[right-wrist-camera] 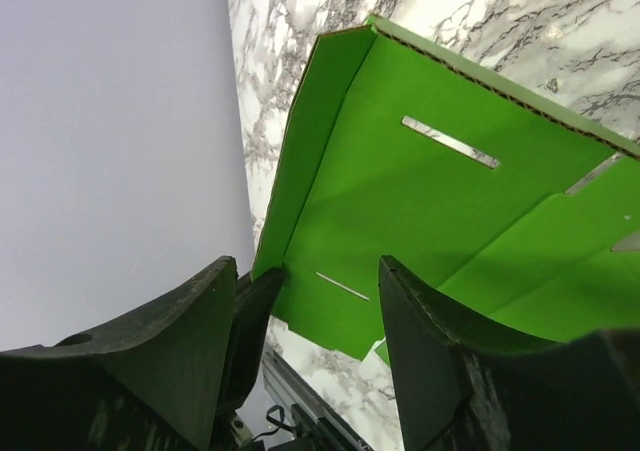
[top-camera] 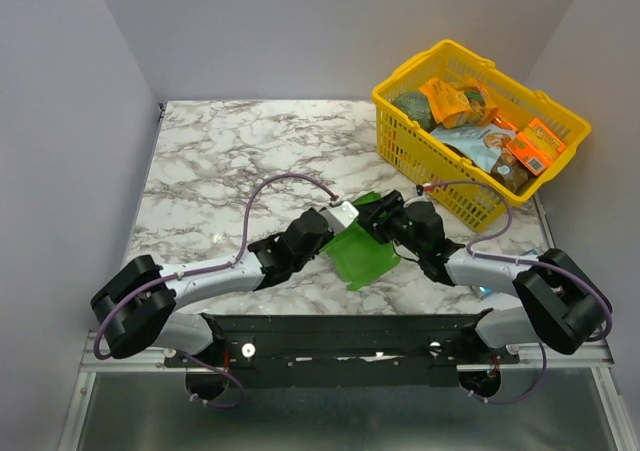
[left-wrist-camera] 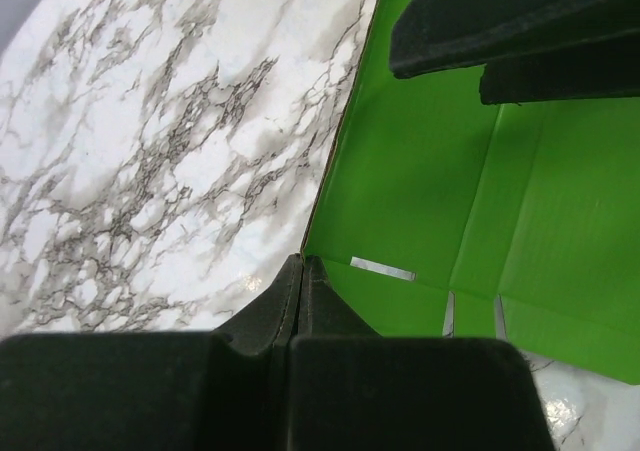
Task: Fold the paper box
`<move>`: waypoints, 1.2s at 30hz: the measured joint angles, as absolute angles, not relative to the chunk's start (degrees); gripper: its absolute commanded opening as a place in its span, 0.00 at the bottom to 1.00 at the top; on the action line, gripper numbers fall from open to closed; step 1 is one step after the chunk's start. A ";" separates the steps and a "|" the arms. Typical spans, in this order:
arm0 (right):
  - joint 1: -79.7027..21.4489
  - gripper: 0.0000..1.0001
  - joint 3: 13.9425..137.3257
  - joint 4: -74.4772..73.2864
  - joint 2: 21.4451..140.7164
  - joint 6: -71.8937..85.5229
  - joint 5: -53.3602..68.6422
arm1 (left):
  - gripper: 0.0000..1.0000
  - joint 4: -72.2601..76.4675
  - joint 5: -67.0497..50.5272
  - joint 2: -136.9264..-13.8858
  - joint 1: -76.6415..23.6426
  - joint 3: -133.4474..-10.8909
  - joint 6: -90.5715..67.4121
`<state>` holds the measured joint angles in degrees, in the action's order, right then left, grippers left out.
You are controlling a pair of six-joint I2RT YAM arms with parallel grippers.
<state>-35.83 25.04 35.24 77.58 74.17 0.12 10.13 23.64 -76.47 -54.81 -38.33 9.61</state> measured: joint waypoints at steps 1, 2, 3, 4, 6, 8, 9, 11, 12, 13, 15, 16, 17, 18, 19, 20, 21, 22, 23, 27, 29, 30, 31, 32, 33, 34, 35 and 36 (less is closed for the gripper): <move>-35.83 0.66 25.21 35.59 78.13 74.30 0.10 | 0.00 10.15 24.14 -76.47 -55.27 -38.30 10.13; -35.83 0.66 25.32 35.92 78.63 74.39 0.10 | 0.00 10.20 24.73 -76.47 -55.68 -38.24 10.66; -35.83 0.66 25.50 36.03 79.13 74.43 0.08 | 0.00 10.22 25.32 -76.47 -56.29 -38.11 11.44; -35.83 0.66 25.78 36.14 79.64 74.52 0.08 | 0.00 10.20 25.87 -76.49 -56.88 -38.00 11.92; -35.83 0.66 26.46 36.29 80.44 74.63 0.05 | 0.00 10.22 26.94 -76.64 -57.91 -37.87 13.10; -35.83 0.64 27.16 36.45 80.99 75.02 0.03 | 0.00 10.26 27.90 -76.77 -58.83 -37.69 14.20; -35.83 0.64 27.40 36.64 81.25 75.24 0.03 | 0.00 10.28 28.56 -76.86 -59.40 -37.63 14.90; -35.83 0.61 27.83 37.19 82.08 75.61 -0.14 | 0.00 10.48 29.39 -77.01 -60.25 -37.45 15.79; -35.81 0.58 28.10 37.43 82.65 75.77 -0.16 | 0.00 10.63 29.98 -77.06 -60.75 -37.30 16.38; -35.79 0.54 28.25 37.67 83.24 76.01 -0.19 | 0.00 10.72 30.46 -77.06 -61.21 -37.15 16.88; -35.79 0.45 28.45 38.15 84.55 76.47 -0.16 | 0.00 11.14 31.51 -77.06 -62.04 -36.73 17.98; -35.79 0.43 28.49 38.44 85.19 76.66 -0.14 | 0.00 11.29 32.03 -77.06 -62.41 -36.47 18.44; -35.79 0.39 28.51 38.59 85.71 76.99 -0.12 | 0.00 11.42 32.47 -77.06 -62.70 -36.25 18.76; -35.79 0.36 28.49 38.87 86.21 77.10 -0.10 | 0.00 11.44 32.88 -77.10 -62.96 -36.10 19.11; -35.79 0.34 28.51 39.31 86.61 77.17 0.01 | 0.00 11.44 33.30 -77.23 -63.20 -36.03 19.44; -35.79 0.31 28.56 39.57 86.89 77.23 0.14 | 0.00 11.49 33.87 -77.41 -63.44 -35.94 19.84; -35.79 0.29 28.56 39.86 87.07 77.25 0.25 | 0.00 11.51 34.22 -77.52 -63.64 -35.81 20.25; -35.81 0.27 28.56 40.18 87.24 77.38 0.43 | 0.00 11.62 34.59 -77.60 -63.92 -35.64 20.64; -35.83 0.25 28.58 40.40 87.35 77.30 0.58 | 0.00 11.94 35.11 -77.65 -64.25 -35.40 21.15; -35.86 0.10 28.62 41.06 87.77 77.32 1.08 | 0.00 13.15 37.06 -78.24 -65.67 -34.68 23.53; -35.92 0.01 28.64 41.58 88.25 77.45 1.41 | 0.00 13.56 37.95 -78.78 -66.37 -34.39 24.60; -35.92 0.00 28.64 42.06 88.60 77.52 1.61 | 0.06 13.69 38.39 -79.11 -66.70 -34.28 25.17; -35.94 0.01 28.64 42.44 88.90 77.60 1.78 | 0.17 13.72 38.65 -79.35 -66.92 -34.24 25.47; -35.94 0.00 28.64 43.09 89.27 77.58 1.98 | 0.48 13.72 39.00 -79.57 -67.13 -34.20 25.80; -35.92 0.00 28.64 43.94 89.73 77.54 2.26 | 0.64 13.72 39.16 -79.64 -67.22 -34.20 25.85; -35.92 0.00 28.64 44.45 90.04 77.60 2.42 | 0.74 13.69 39.24 -79.64 -67.24 -34.20 25.93; -35.92 0.00 28.64 45.10 90.43 77.62 2.85 | 0.84 13.93 39.22 -79.59 -67.26 -34.20 25.91; -35.92 0.00 28.64 45.60 90.83 77.49 3.01 | 0.87 14.20 39.00 -79.48 -67.29 -34.20 25.32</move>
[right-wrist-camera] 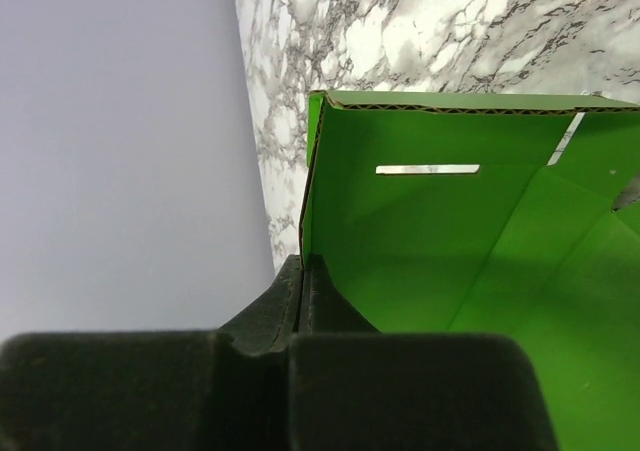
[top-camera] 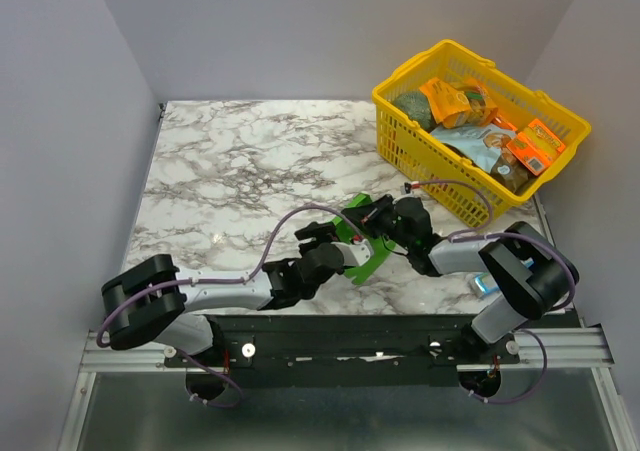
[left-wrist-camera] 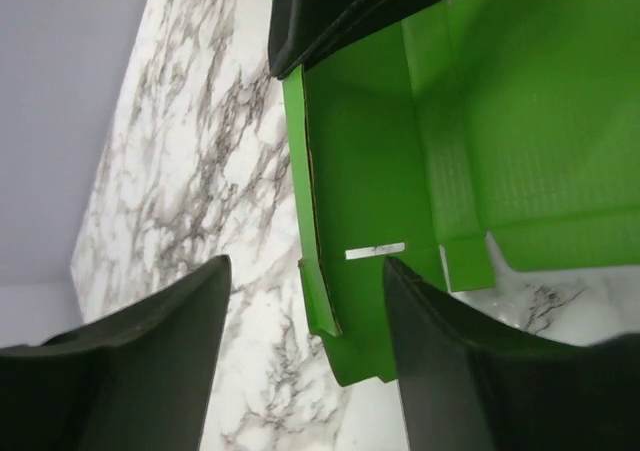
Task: Fold the paper box
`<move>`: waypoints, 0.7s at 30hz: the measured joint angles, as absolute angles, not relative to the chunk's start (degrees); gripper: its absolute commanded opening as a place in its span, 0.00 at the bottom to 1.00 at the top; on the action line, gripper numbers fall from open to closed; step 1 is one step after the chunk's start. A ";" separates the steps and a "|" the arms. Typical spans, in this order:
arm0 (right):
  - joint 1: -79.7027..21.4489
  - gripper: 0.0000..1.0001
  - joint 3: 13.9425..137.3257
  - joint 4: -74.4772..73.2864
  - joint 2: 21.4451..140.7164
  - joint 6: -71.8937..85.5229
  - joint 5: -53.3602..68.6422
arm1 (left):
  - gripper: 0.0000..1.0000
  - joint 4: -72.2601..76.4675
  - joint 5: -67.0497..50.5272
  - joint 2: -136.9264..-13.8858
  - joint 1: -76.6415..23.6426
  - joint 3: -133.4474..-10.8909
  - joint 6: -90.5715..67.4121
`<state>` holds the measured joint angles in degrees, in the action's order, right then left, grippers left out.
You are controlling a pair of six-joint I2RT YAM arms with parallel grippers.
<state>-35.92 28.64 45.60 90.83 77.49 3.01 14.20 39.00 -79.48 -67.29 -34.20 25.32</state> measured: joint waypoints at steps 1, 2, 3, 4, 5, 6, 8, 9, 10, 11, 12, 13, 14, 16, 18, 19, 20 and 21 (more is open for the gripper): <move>-35.92 0.01 28.58 46.06 91.11 77.47 3.14 | 0.92 14.00 38.59 -79.02 -67.24 -34.20 25.12; -35.92 0.00 28.42 46.63 91.29 77.49 3.14 | 0.95 13.76 37.91 -78.50 -67.20 -34.20 24.67; -35.92 0.00 28.14 47.31 91.42 77.52 3.16 | 0.96 13.43 36.91 -77.54 -67.00 -34.22 23.77; -35.92 0.01 27.77 48.14 91.61 77.52 3.14 | 0.96 13.08 35.99 -76.69 -66.67 -34.22 22.83; -35.92 0.01 27.33 49.34 91.92 77.54 3.16 | 0.97 12.34 34.46 -75.59 -66.17 -34.30 21.89; -35.88 0.00 26.76 50.85 92.38 77.54 3.18 | 0.97 11.25 32.60 -74.13 -65.45 -34.44 20.34; -35.68 0.00 25.54 54.22 93.73 77.60 3.36 | 0.97 9.34 28.62 -71.40 -63.40 -34.96 17.12; -35.55 0.00 24.86 56.01 94.43 77.73 3.46 | 0.96 8.82 26.46 -70.37 -62.46 -35.16 15.77; -35.38 0.00 24.16 57.78 95.18 77.95 3.66 | 0.96 8.23 23.88 -69.04 -61.12 -35.33 13.65; -35.11 0.00 23.46 59.83 96.01 78.11 3.95 | 0.96 7.53 21.23 -67.75 -59.70 -35.44 11.46; -34.98 0.00 22.72 62.04 96.88 78.41 4.19 | 0.96 7.14 19.18 -66.85 -58.54 -35.44 9.87; -34.72 0.01 21.96 63.99 97.67 78.65 4.45 | 0.96 7.05 16.95 -65.63 -57.21 -35.42 7.64; -34.59 0.00 21.23 65.65 98.28 78.83 4.75 | 0.96 7.14 15.75 -64.77 -56.31 -35.27 5.98; -34.37 0.00 20.14 68.07 99.02 78.98 5.41 | 0.95 7.62 14.22 -62.50 -54.68 -34.26 2.81; -34.35 0.00 19.35 69.87 99.18 78.98 5.85 | 0.93 7.75 13.58 -60.16 -53.65 -32.64 -0.47; -34.30 0.01 19.07 70.63 99.18 78.89 6.04 | 0.93 8.01 13.61 -59.44 -52.97 -31.66 -2.17; -34.26 0.00 18.90 71.11 99.15 78.76 6.28 | 0.93 7.99 13.65 -59.13 -52.62 -30.94 -3.36; -34.24 0.01 18.90 71.44 99.13 78.41 6.61 | 0.93 8.01 13.76 -58.87 -52.03 -29.80 -5.28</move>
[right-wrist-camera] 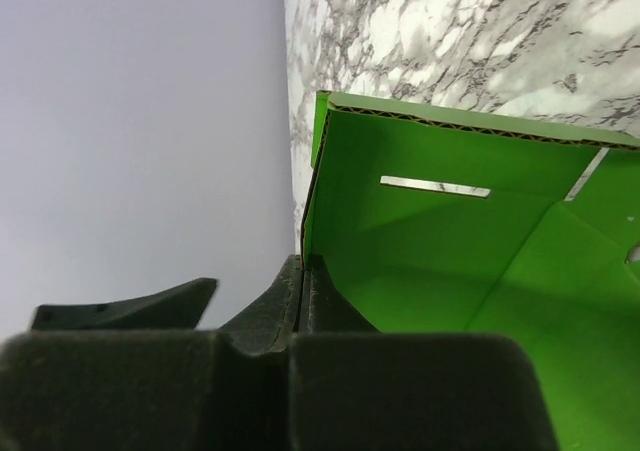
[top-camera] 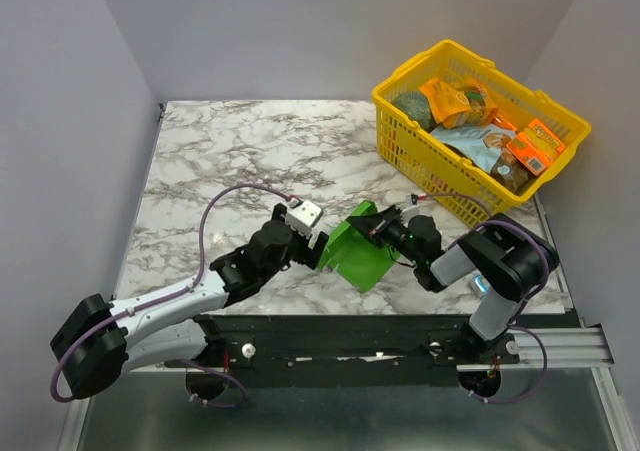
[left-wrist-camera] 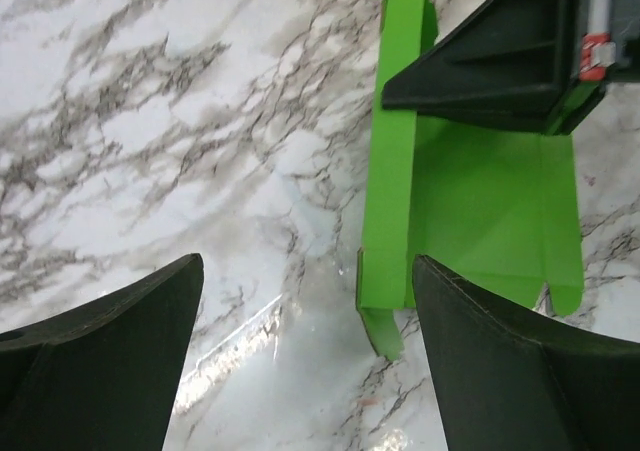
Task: Fold the paper box
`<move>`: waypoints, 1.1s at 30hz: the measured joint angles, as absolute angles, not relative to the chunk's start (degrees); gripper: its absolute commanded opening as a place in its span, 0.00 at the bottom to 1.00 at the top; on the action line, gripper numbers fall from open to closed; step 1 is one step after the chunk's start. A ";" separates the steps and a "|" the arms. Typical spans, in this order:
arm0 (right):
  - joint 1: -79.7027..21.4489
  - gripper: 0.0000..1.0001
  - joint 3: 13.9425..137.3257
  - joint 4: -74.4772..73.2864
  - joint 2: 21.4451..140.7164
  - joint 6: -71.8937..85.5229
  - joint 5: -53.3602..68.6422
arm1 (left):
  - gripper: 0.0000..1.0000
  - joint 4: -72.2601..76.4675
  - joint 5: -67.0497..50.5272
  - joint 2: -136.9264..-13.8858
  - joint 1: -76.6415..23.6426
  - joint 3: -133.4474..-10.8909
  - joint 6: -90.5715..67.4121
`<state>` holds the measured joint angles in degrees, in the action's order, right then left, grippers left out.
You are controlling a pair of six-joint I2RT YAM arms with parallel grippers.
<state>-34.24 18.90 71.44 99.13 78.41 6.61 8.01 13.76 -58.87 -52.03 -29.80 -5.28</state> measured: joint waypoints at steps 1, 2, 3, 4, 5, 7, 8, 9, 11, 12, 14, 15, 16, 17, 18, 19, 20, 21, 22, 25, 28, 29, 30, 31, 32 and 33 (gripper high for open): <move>-34.15 0.00 18.90 71.68 99.09 78.04 6.85 | 0.93 7.92 13.96 -58.72 -51.66 -28.93 -6.50; -34.15 0.01 18.96 71.92 99.04 77.69 7.09 | 0.93 7.68 14.39 -58.35 -51.16 -27.79 -8.03; -34.15 0.00 19.25 71.92 99.00 77.25 7.29 | 0.94 7.46 14.76 -57.87 -50.81 -26.72 -9.30; -34.13 0.00 19.66 71.96 99.00 76.79 7.53 | 0.94 7.11 15.35 -56.95 -50.13 -25.45 -10.87; -34.11 0.00 20.27 71.99 99.00 76.40 7.81 | 0.95 6.72 15.75 -56.18 -49.54 -24.64 -11.77; -34.11 0.00 21.93 72.27 99.02 75.85 8.47 | 0.96 5.08 16.32 -53.82 -47.81 -23.86 -13.78; -34.11 0.01 22.94 72.73 99.15 75.61 8.84 | 0.96 4.38 16.38 -52.45 -46.57 -23.79 -14.74; -34.11 0.00 23.99 73.54 99.53 75.46 9.19 | 0.96 4.10 16.32 -51.11 -45.25 -23.68 -15.49; -34.11 0.00 25.82 75.20 101.25 75.44 10.02 | 0.96 4.08 16.27 -48.86 -43.20 -23.16 -16.86; -34.11 0.01 26.44 75.77 102.41 75.66 10.41 | 0.96 4.12 16.27 -47.88 -42.37 -22.74 -17.58; -34.11 0.01 26.70 76.75 105.25 76.31 10.85 | 0.95 4.03 16.21 -46.33 -41.21 -21.52 -18.87; -34.11 0.01 26.65 76.82 106.80 76.66 11.11 | 0.94 3.92 16.03 -46.15 -40.99 -21.08 -19.27; -34.11 0.01 26.50 76.79 108.29 77.06 11.35 | 0.93 3.68 15.84 -46.19 -40.86 -20.67 -19.75; -34.11 0.01 26.22 76.88 109.45 77.45 11.46 | 0.90 3.49 15.70 -46.39 -40.82 -20.40 -20.03; -34.11 0.01 25.85 76.84 110.13 77.60 11.62 | 0.89 3.22 15.33 -46.87 -40.80 -20.29 -20.38; -34.11 0.00 25.41 76.86 110.39 77.67 11.64 | 0.89 3.20 14.94 -47.35 -40.71 -20.29 -20.56; -34.09 0.01 25.04 76.88 110.37 77.73 11.66 | 0.86 3.29 14.39 -48.25 -40.62 -20.29 -20.73; -34.04 0.01 24.75 77.06 110.34 77.73 11.68 | 0.85 3.29 14.02 -49.04 -40.60 -20.29 -20.84; -34.02 0.00 24.67 77.12 110.34 77.73 11.68 | 0.84 3.29 13.26 -50.35 -40.60 -20.32 -20.95; -34.02 0.00 24.64 77.12 110.30 77.71 11.73 | 0.84 3.38 11.00 -53.49 -40.62 -20.29 -20.82; -34.00 0.00 24.64 77.12 110.24 77.69 11.75 | 0.84 3.79 9.74 -54.43 -40.62 -20.12 -20.82; -34.00 0.01 24.64 77.12 110.21 77.69 11.75 | 0.84 4.23 9.58 -54.28 -40.62 -19.88 -20.84; -34.00 0.01 24.64 77.10 110.15 77.69 11.79 | 0.84 4.62 9.54 -54.11 -40.62 -19.64 -20.84; -34.00 0.01 24.64 77.08 110.06 77.69 11.86 | 0.84 5.43 9.37 -53.74 -40.62 -19.09 -20.86; -34.00 0.01 24.64 77.10 110.02 77.69 11.92 | 0.84 5.82 9.13 -53.49 -40.62 -18.68 -20.86; -34.00 0.01 24.64 77.10 109.97 77.69 11.94 | 0.83 6.31 8.43 -53.39 -40.62 -18.20 -20.84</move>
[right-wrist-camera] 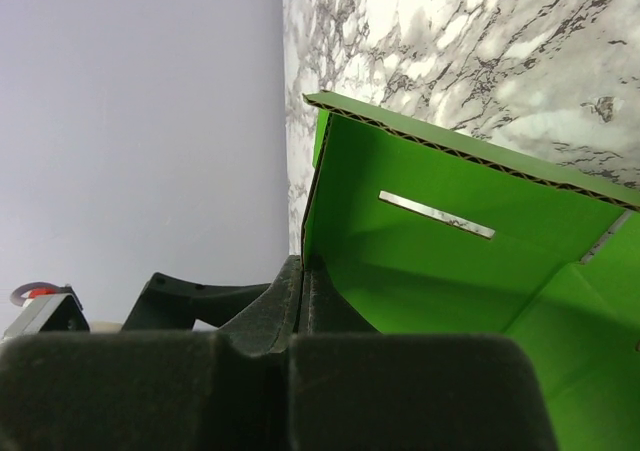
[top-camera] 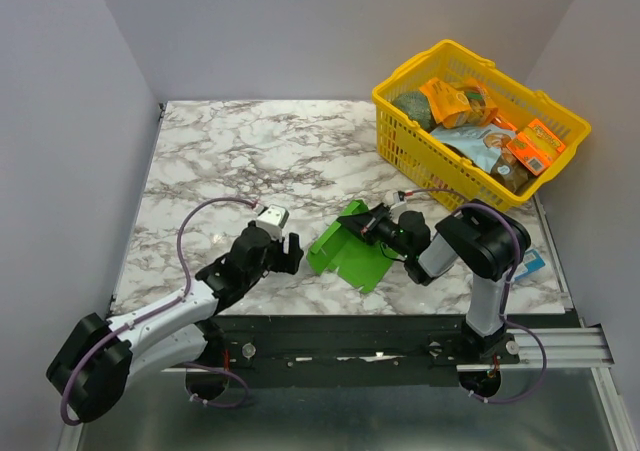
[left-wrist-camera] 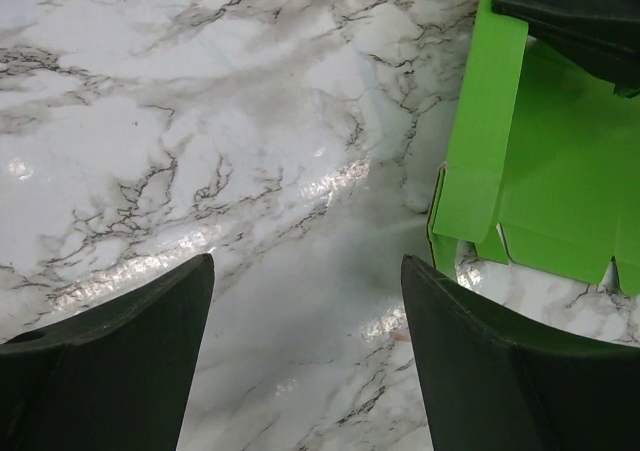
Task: Fold the paper box
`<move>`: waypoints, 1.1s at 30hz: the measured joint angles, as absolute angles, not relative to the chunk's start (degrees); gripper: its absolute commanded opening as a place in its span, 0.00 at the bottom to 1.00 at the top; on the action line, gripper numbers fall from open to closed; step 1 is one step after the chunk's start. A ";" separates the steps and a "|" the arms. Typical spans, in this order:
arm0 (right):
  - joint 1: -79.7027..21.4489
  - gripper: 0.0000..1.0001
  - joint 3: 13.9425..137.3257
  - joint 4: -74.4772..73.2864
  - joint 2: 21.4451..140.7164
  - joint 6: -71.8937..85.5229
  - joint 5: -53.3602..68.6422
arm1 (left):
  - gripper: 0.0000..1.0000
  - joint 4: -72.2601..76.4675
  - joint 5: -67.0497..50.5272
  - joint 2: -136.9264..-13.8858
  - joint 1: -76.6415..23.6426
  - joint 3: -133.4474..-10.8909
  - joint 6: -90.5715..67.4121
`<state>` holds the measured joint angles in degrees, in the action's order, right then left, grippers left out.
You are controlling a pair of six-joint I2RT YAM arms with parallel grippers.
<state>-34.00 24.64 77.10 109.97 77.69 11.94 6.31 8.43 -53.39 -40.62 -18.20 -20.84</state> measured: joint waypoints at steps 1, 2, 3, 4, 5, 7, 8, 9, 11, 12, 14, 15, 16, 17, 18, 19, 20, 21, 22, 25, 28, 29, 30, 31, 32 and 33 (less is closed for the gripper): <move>-34.00 0.00 24.64 77.10 109.97 77.71 11.99 | 0.83 6.52 7.33 -53.52 -40.62 -17.89 -20.84; -34.00 0.01 24.64 77.10 109.97 77.71 11.99 | 0.83 6.55 7.16 -53.84 -40.62 -17.76 -20.84; -34.00 0.01 24.64 77.10 109.97 77.71 12.03 | 0.82 6.61 6.72 -54.24 -40.64 -17.76 -20.84; -34.00 0.00 24.64 77.10 109.97 77.71 12.08 | 0.82 6.74 6.20 -55.05 -40.77 -17.89 -20.84; -34.00 0.01 24.64 77.10 109.97 77.71 12.10 | 0.82 6.85 5.65 -56.29 -40.93 -18.26 -20.84; -34.00 0.00 24.64 77.08 109.97 77.71 12.10 | 0.82 6.92 4.99 -59.00 -41.52 -18.83 -20.86; -34.00 0.01 24.64 77.08 109.97 77.71 12.10 | 0.82 7.09 4.86 -60.14 -42.04 -19.07 -20.86; -34.00 0.01 24.64 77.10 109.97 77.71 12.10 | 0.82 7.38 4.84 -60.86 -42.54 -19.11 -20.91; -34.00 0.01 24.62 77.10 109.95 77.69 12.10 | 0.82 8.10 4.80 -61.91 -43.97 -19.11 -21.02; -34.00 0.00 24.58 77.10 109.95 77.69 12.08 | 0.82 8.97 4.71 -62.39 -44.77 -19.11 -21.08; -34.00 0.00 24.47 77.12 109.95 77.69 12.08 | 0.82 10.83 4.75 -63.26 -46.11 -19.18 -21.15; -34.00 0.01 24.38 77.12 109.95 77.71 12.08 | 0.81 11.79 4.91 -63.86 -46.85 -19.29 -21.17; -34.00 0.00 24.25 77.12 109.86 77.69 12.05 | 0.81 12.60 4.93 -64.60 -47.44 -19.62 -21.17; -34.00 0.00 24.10 77.10 109.71 77.67 12.05 | 0.81 13.15 4.95 -65.34 -47.90 -20.03 -21.15; -33.95 0.01 23.90 77.06 109.45 77.67 12.03 | 0.80 13.89 4.97 -66.37 -48.38 -20.62 -21.15; -33.85 0.00 23.68 77.06 109.03 77.65 12.03 | 0.80 14.17 5.08 -67.18 -48.69 -21.12 -21.06; -33.76 0.01 23.53 77.06 108.66 77.58 12.01 | 0.80 14.55 5.15 -68.36 -49.12 -21.87 -20.91; -33.58 0.00 23.35 77.06 108.18 77.54 11.79 | 0.80 15.09 5.37 -69.49 -49.52 -22.44 -20.78; -33.43 0.00 23.18 77.06 107.70 77.52 11.66 | 0.80 15.40 5.58 -70.43 -49.93 -22.92 -20.60; -33.34 0.00 23.07 77.08 107.22 77.54 11.40 | 0.81 16.32 6.07 -72.38 -50.96 -24.05 -19.88; -33.26 0.00 22.96 77.08 107.22 77.58 11.18 | 0.86 16.38 6.79 -72.27 -51.42 -24.34 -19.33; -33.26 0.01 22.90 77.08 107.22 77.58 11.18 | 0.86 15.68 7.09 -71.66 -51.51 -24.34 -19.03; -33.26 0.00 22.76 77.06 107.18 77.62 11.18 | 0.87 14.55 7.40 -70.54 -51.51 -24.34 -18.72; -33.26 0.01 22.63 77.06 107.07 77.62 11.20 | 0.87 13.37 7.73 -68.88 -51.51 -24.34 -18.44; -33.26 0.01 22.44 77.03 106.91 77.62 11.20 | 0.88 12.53 8.01 -67.44 -51.51 -24.34 -18.24; -33.26 0.01 22.28 77.01 106.69 77.65 11.20 | 0.88 10.87 8.25 -65.08 -51.51 -24.60 -17.98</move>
<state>-33.26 22.28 77.01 106.69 77.65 11.20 10.87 8.25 -65.08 -51.51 -24.60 -17.98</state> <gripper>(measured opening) 0.011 0.868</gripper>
